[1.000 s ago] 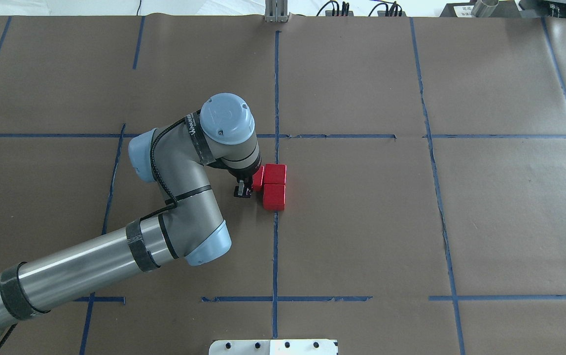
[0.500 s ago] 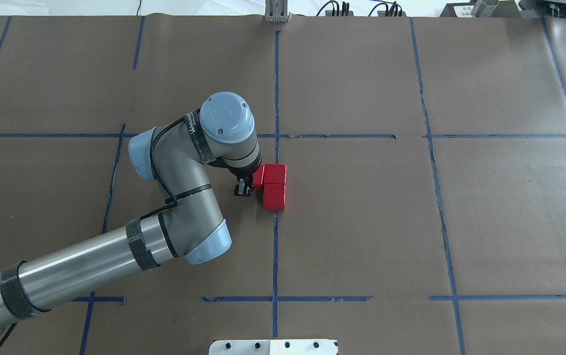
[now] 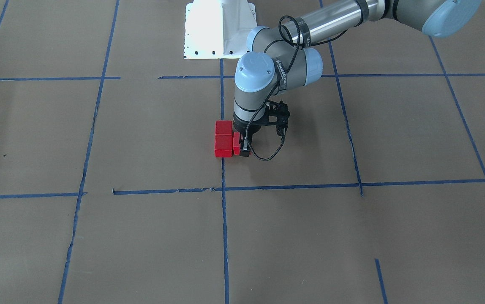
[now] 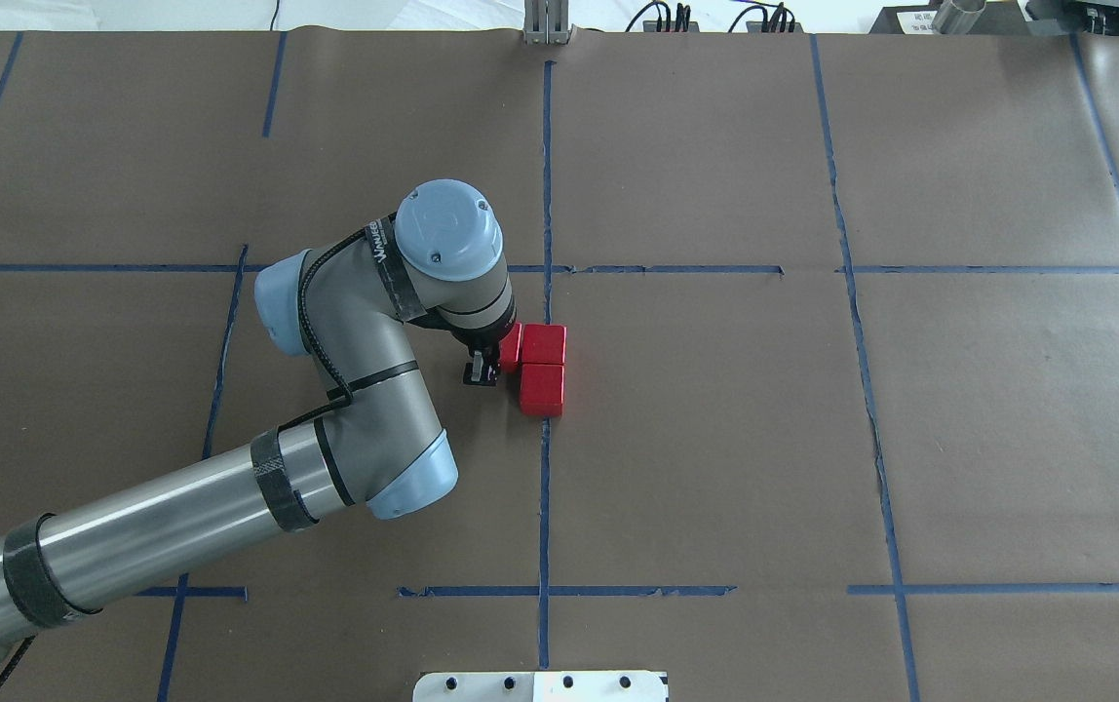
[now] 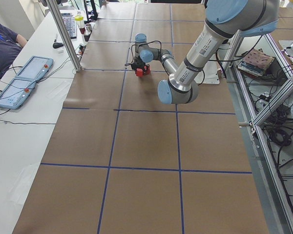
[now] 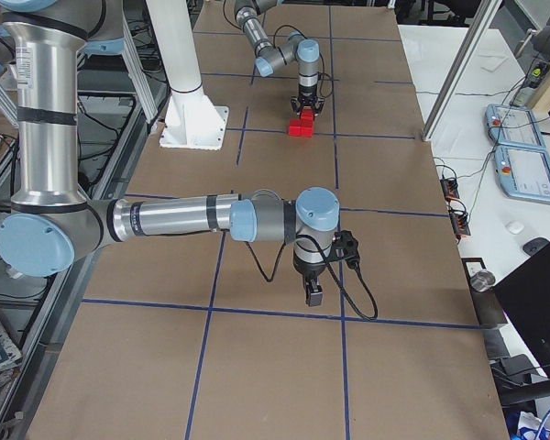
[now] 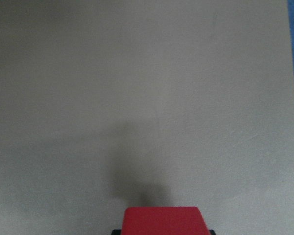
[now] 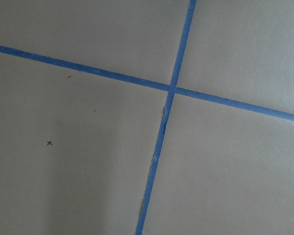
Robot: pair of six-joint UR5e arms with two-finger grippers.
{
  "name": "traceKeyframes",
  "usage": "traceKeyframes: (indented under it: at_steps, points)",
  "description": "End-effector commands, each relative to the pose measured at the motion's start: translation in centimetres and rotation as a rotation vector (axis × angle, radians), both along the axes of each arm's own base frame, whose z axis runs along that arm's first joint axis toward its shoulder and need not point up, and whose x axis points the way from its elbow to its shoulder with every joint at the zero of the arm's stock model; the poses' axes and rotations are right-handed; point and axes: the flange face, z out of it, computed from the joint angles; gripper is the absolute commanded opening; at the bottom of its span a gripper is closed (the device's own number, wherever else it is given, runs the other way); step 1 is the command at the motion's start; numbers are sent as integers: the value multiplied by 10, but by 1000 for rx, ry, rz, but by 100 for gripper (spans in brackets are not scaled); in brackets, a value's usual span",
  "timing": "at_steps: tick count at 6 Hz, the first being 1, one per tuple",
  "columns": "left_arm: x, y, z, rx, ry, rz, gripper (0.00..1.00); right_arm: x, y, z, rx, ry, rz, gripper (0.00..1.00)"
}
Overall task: Form red blocks into L shape at center
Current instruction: 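Place the cube beside the farther cube of the pair and release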
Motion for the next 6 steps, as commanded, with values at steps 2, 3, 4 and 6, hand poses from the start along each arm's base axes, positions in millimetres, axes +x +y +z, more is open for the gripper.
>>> traceKeyframes:
  at_steps: [2, 3, 4, 6]
  points:
    - [4, -2, 4, 0, 4, -2, 57, 0, 0, -1, 1, 0, 1, 100]
    - [4, -2, 3, 1, 5, -2, 59, 0, 0, 0, -1, 0, 1, 100]
    - [4, -2, 3, 6, 11, -1, 62, 0, 0, -1, 1, 0, 1, 100]
    - [5, -2, 3, 15, 10, 9, 68, 0, -1, -2, 4, 0, 1, 100]
